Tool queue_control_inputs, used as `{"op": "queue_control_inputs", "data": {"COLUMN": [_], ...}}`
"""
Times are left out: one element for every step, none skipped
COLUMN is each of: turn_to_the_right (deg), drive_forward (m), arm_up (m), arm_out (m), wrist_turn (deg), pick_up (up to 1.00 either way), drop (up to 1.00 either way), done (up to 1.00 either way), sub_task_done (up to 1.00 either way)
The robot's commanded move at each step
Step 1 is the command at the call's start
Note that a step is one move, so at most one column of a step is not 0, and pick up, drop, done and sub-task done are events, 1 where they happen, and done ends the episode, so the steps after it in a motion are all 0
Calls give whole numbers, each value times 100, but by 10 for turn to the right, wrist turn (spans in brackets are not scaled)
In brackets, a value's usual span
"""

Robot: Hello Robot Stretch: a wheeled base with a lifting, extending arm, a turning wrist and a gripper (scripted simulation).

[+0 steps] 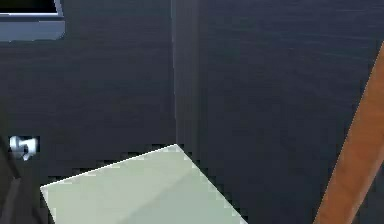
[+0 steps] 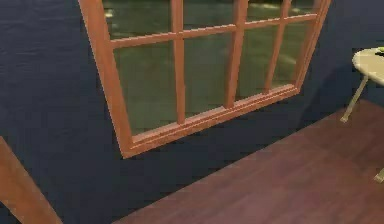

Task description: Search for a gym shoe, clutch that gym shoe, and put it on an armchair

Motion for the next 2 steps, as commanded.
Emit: {"op": "queue_control_inputs", "data": {"turn_to_the_right": [450,450], "drive_forward": [0,0], "arm_up": [0,0], "arm_out": [0,0], "wrist_turn": [0,0], "pick_up": [0,0], "drop": [0,0], "done": [0,0], "sub_task_done": [0,0]}}
